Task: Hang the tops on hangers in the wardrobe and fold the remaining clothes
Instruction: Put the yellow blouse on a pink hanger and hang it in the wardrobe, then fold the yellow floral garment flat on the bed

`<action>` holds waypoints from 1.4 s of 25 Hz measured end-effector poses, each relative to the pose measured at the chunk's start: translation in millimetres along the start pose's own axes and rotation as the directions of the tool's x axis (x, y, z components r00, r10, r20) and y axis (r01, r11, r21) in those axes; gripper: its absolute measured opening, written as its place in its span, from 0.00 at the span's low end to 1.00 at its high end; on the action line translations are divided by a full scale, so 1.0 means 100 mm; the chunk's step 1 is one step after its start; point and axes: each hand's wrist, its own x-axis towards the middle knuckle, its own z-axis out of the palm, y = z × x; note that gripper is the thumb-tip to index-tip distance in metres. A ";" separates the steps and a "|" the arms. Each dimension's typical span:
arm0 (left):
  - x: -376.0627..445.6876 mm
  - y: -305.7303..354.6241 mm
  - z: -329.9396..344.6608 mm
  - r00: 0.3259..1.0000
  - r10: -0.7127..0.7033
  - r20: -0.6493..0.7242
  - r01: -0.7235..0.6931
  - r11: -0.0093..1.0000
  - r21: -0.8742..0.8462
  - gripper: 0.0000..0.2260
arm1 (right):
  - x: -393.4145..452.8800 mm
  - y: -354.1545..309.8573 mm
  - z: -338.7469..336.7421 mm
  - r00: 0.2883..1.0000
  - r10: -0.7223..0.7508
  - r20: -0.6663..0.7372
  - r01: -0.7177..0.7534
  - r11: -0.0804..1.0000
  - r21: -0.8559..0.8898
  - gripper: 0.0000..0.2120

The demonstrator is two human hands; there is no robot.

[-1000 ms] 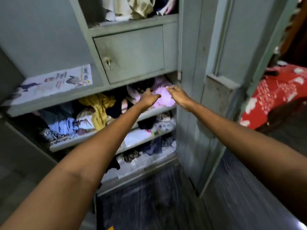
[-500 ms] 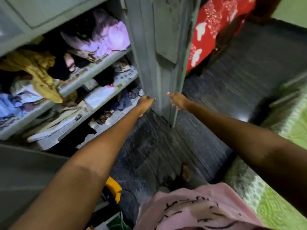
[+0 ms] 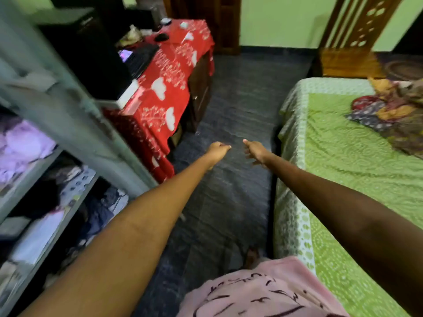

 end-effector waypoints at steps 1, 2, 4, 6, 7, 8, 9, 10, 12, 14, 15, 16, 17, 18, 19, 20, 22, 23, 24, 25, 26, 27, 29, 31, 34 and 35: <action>0.19 0.22 0.13 1.000 0.018 0.024 -0.018 1.000 0.021 0.11 | 0.13 0.01 -0.30 0.999 0.012 -0.045 -0.011 1.000 0.029 0.17; 0.37 0.45 0.26 0.999 0.031 0.043 -0.033 0.999 0.036 0.10 | 0.27 0.03 -0.59 0.995 0.023 -0.096 -0.017 0.998 0.053 0.18; 0.68 0.90 0.49 0.996 0.049 0.077 -0.053 0.997 0.052 0.10 | 0.50 0.07 -1.14 0.983 0.046 -0.175 -0.031 0.996 0.089 0.20; 0.93 1.33 0.69 0.991 0.084 0.101 -0.089 0.995 0.047 0.09 | 0.65 0.09 -1.59 0.972 0.047 -0.230 -0.018 0.992 0.126 0.20; 1.04 1.51 0.78 0.990 0.090 0.107 -0.095 0.995 0.042 0.09 | 0.70 0.10 -1.76 0.969 0.045 -0.243 -0.009 0.989 0.148 0.20; 1.15 1.70 0.88 0.989 0.090 0.121 -0.096 0.995 0.042 0.10 | 0.77 0.11 -1.95 0.966 0.057 -0.251 -0.011 0.983 0.184 0.18; 1.26 1.88 0.99 0.987 0.090 0.135 -0.097 0.994 0.049 0.12 | 0.85 0.14 -2.12 0.964 0.070 -0.258 -0.009 0.973 0.231 0.17; 1.38 2.03 1.10 0.985 0.091 0.148 -0.100 0.993 0.057 0.16 | 0.94 0.18 -2.28 0.960 0.077 -0.269 -0.002 0.963 0.269 0.18; 1.64 2.33 1.33 0.979 0.086 0.186 -0.104 0.991 0.089 0.21 | 1.14 0.25 -2.58 0.945 0.108 -0.308 -0.008 0.951 0.310 0.25; 1.95 2.60 1.57 0.968 0.111 0.225 -0.138 0.984 0.109 0.21 | 1.35 0.30 -2.85 0.928 0.138 -0.345 -0.006 0.934 0.356 0.28; 2.10 2.70 1.69 0.961 0.128 0.244 -0.160 0.980 0.115 0.20 | 1.45 0.33 -2.97 0.920 0.151 -0.361 -0.004 0.925 0.379 0.29; 2.27 2.85 1.84 0.952 0.137 0.272 -0.176 0.976 0.126 0.20 | 1.59 0.38 -3.14 0.908 0.183 -0.378 -0.011 0.910 0.415 0.29; 2.45 2.99 1.99 0.940 0.142 0.312 -0.193 0.971 0.139 0.20 | 1.75 0.44 -3.32 0.890 0.221 -0.399 -0.020 0.893 0.449 0.29; 2.64 3.12 2.14 0.925 0.143 0.353 -0.208 0.966 0.155 0.21 | 1.89 0.52 -3.50 0.869 0.260 -0.420 -0.030 0.877 0.480 0.29; 2.87 3.27 2.32 0.907 0.147 0.395 -0.232 0.956 0.178 0.22 | 2.05 0.61 -3.68 0.847 0.296 -0.441 -0.035 0.860 0.509 0.29; 3.08 3.41 2.48 0.889 0.141 0.435 -0.253 0.944 0.211 0.22 | 2.19 0.69 -3.84 0.822 0.341 -0.455 -0.048 0.838 0.543 0.29; 3.47 3.74 2.78 0.858 0.130 0.497 -0.293 0.919 0.265 0.22 | 2.41 0.80 -4.13 0.764 0.438 -0.473 -0.085 0.796 0.600 0.27; 3.58 3.90 2.89 0.840 0.125 0.528 -0.314 0.905 0.287 0.23 | 2.47 0.85 -4.20 0.739 0.476 -0.476 -0.096 0.774 0.626 0.26; 3.65 4.04 2.99 0.824 0.124 0.553 -0.328 0.900 0.287 0.23 | 2.52 0.88 -4.27 0.714 0.503 -0.488 -0.098 0.761 0.641 0.25; 3.75 4.20 3.12 0.807 0.125 0.577 -0.344 0.894 0.288 0.23 | 2.58 0.93 -4.36 0.683 0.528 -0.505 -0.094 0.749 0.656 0.23; 3.82 4.33 3.25 0.792 0.116 0.599 -0.352 0.889 0.293 0.22 | 2.63 0.97 -4.45 0.655 0.550 -0.518 -0.092 0.738 0.668 0.21; 3.88 4.44 3.39 0.771 0.108 0.627 -0.367 0.881 0.300 0.22 | 2.66 1.00 -4.53 0.631 0.570 -0.526 -0.090 0.727 0.681 0.19; 3.94 4.56 3.59 0.723 0.081 0.686 -0.392 0.866 0.311 0.23 | 2.67 1.06 -4.66 0.590 0.609 -0.530 -0.084 0.699 0.710 0.17; 4.00 4.66 3.74 0.694 0.076 0.715 -0.404 0.864 0.301 0.24 | 2.70 1.12 -4.81 0.569 0.618 -0.542 -0.075 0.696 0.715 0.20; 4.27 4.82 3.92 0.683 0.136 0.718 -0.420 0.877 0.232 0.23 | 2.85 1.16 -5.10 0.566 0.603 -0.563 -0.048 0.705 0.707 0.22; 4.40 4.85 4.00 0.684 0.148 0.714 -0.419 0.881 0.218 0.23 | 2.93 1.18 -5.20 0.575 0.596 -0.560 -0.040 0.704 0.709 0.21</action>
